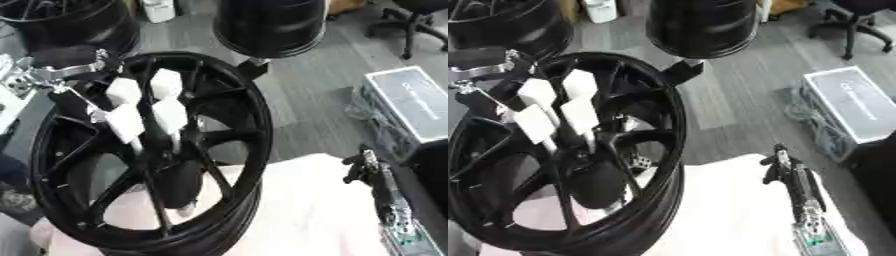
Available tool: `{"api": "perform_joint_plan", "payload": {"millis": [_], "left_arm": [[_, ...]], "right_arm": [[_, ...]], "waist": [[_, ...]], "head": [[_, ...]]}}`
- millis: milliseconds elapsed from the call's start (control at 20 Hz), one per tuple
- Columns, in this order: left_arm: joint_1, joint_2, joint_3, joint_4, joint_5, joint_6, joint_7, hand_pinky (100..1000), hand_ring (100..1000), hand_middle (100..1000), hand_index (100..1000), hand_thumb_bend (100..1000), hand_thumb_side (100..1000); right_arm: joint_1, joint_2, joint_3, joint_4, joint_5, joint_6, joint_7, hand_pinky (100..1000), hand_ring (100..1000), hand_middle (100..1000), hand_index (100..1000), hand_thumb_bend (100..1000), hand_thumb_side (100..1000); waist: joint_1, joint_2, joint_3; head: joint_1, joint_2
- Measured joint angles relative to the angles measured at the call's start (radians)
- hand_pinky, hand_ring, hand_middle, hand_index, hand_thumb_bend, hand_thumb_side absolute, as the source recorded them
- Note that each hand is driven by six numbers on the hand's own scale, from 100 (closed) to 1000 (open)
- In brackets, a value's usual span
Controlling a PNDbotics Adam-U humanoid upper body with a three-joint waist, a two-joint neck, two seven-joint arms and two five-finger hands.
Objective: Pull the pin out of the wheel hub.
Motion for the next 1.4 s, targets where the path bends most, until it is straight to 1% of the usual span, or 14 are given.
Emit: {"api": "perform_joint_plan", "payload": {"millis": [150, 250, 500, 700, 850, 1050, 1100, 1150, 1200, 1300, 1400], "left_arm": [[0.002, 0.000, 0.009, 0.020, 0.050, 0.001, -0.001, 678, 474, 391, 549, 100, 178], [0.003, 0.000, 0.012, 0.029, 0.088, 0.005, -0.005, 676, 460, 358, 522, 100, 179], [0.002, 0.001, 0.020, 0.023, 0.191, 0.020, -0.020, 675, 447, 337, 511, 100, 170], [-0.014, 0.018, 0.044, -0.016, 0.294, 0.041, -0.041, 677, 445, 335, 512, 100, 162], [-0.026, 0.059, 0.071, -0.072, 0.377, 0.058, -0.058, 683, 450, 339, 516, 100, 156], [-0.015, 0.163, 0.124, -0.170, 0.501, 0.082, -0.082, 687, 457, 347, 523, 100, 146], [-0.001, 0.192, 0.141, -0.194, 0.529, 0.088, -0.088, 689, 463, 354, 529, 150, 100], [0.024, 0.223, 0.159, -0.220, 0.555, 0.093, -0.093, 690, 468, 362, 535, 100, 139], [0.062, 0.257, 0.178, -0.247, 0.579, 0.096, -0.096, 690, 471, 366, 538, 100, 138], [0.160, 0.324, 0.218, -0.303, 0.613, 0.100, -0.100, 691, 481, 382, 551, 100, 140], [0.283, 0.374, 0.259, -0.350, 0.621, 0.103, -0.103, 690, 485, 392, 562, 100, 177]], "right_arm": [[0.000, 0.000, 0.000, 0.001, 0.000, 0.000, 0.000, 509, 367, 326, 515, 100, 1000], [0.000, 0.000, 0.000, 0.003, 0.000, 0.000, 0.000, 509, 367, 326, 515, 100, 1000], [0.000, 0.000, 0.000, 0.006, -0.001, 0.001, -0.001, 509, 367, 326, 515, 100, 1000], [0.000, 0.001, 0.000, 0.006, -0.001, 0.001, -0.001, 509, 367, 326, 515, 100, 1000], [0.001, 0.001, -0.001, 0.007, -0.001, 0.002, -0.003, 509, 367, 326, 515, 100, 1000], [0.011, 0.001, -0.006, 0.012, -0.001, 0.003, -0.008, 509, 367, 326, 515, 100, 1000], [0.013, 0.001, -0.008, 0.012, -0.001, 0.002, -0.010, 509, 367, 326, 515, 100, 1000], [0.015, 0.001, -0.010, 0.013, -0.001, 0.003, -0.012, 508, 367, 326, 514, 100, 1000], [0.018, 0.001, -0.013, 0.013, -0.001, 0.003, -0.015, 508, 367, 326, 514, 100, 1000], [0.018, 0.000, -0.016, 0.014, -0.002, 0.002, -0.019, 508, 367, 325, 514, 100, 1000], [0.020, 0.000, -0.022, 0.015, -0.002, 0.003, -0.025, 508, 367, 325, 514, 100, 1000]], "waist": [[-0.001, 0.001, 0.000], [-0.001, 0.004, 0.000], [-0.003, 0.005, 0.000], [-0.003, 0.004, 0.001], [-0.002, 0.004, 0.007], [0.002, -0.007, 0.024], [0.002, -0.009, 0.028], [0.002, -0.011, 0.032], [0.002, -0.013, 0.036], [0.001, -0.014, 0.042], [-0.001, -0.015, 0.048]], "head": [[-0.002, 0.000], [-0.003, 0.000], [-0.004, 0.000], [-0.004, 0.000], [-0.008, 0.000], [-0.019, 0.000], [-0.022, 0.001], [-0.024, 0.001], [-0.028, 0.002], [-0.034, 0.006], [-0.039, 0.010]]}}
